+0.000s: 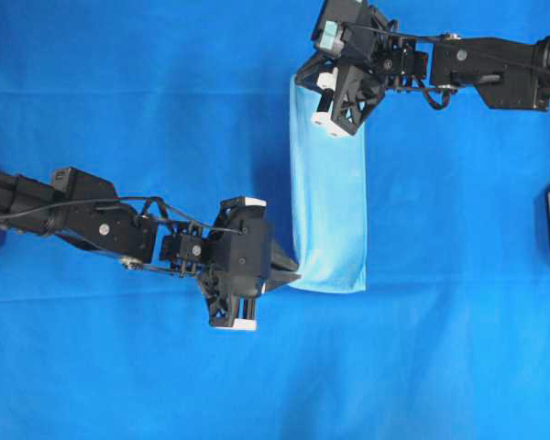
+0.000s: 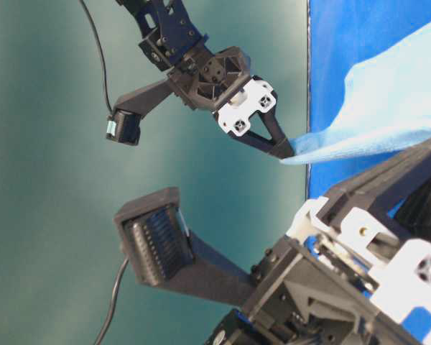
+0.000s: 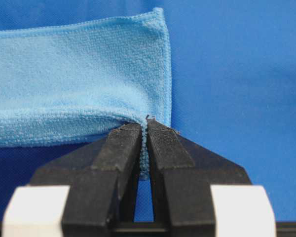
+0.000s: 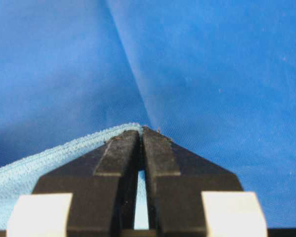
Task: Fold the light blue towel.
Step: 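Release the towel and pull both grippers back outward, then move both grippers toward the far corners of the folded strip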
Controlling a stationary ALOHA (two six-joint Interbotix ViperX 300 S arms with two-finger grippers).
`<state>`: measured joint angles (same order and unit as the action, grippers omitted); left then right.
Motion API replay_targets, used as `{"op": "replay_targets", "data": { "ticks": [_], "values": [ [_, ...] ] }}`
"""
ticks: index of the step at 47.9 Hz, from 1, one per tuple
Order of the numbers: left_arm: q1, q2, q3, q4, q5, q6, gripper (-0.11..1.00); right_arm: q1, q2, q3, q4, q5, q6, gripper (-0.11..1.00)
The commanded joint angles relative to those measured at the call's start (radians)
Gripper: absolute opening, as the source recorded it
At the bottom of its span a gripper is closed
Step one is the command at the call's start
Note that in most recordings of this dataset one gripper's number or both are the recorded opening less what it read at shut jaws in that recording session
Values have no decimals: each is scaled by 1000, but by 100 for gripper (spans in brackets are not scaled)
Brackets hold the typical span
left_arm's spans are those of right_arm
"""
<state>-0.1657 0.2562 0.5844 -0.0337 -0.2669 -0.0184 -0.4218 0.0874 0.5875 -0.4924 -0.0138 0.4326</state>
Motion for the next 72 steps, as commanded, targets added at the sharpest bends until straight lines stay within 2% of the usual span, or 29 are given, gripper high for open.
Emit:
{"op": "replay_targets", "data": {
  "ticks": [1,4,6,10,14,17,21,34,39,46,59,72],
  "values": [
    [-5,-12,-31,3,-9,-3,3,-9,-15,-11,-12,-11,-2,3],
    [0,-11,-35,3,-9,-5,3,-9,-15,-11,-21,-9,-2,6],
    [2,-9,-40,3,-11,-8,8,-9,-14,-11,-28,-11,-2,16],
    [2,-11,-43,3,-11,-8,31,-5,-15,-11,-41,-11,-2,42],
    [8,-20,-38,3,-5,-6,56,-5,-15,-11,-44,-6,0,64],
    [18,-35,-32,3,6,-6,74,-5,-15,-11,-44,-5,2,65],
    [26,-66,-21,3,41,-5,87,-5,-17,-11,-44,5,3,60],
    [29,-273,35,3,270,0,86,25,-109,17,-44,80,9,60],
    [32,-371,78,5,313,8,86,46,-179,48,-44,109,17,60],
    [61,-499,173,5,272,11,86,81,-299,124,-35,109,31,60],
    [152,-724,388,5,69,12,85,140,-551,322,-23,14,104,59],
    [210,-861,549,5,-31,11,85,144,-747,492,-17,-57,150,59]
  ]
}}
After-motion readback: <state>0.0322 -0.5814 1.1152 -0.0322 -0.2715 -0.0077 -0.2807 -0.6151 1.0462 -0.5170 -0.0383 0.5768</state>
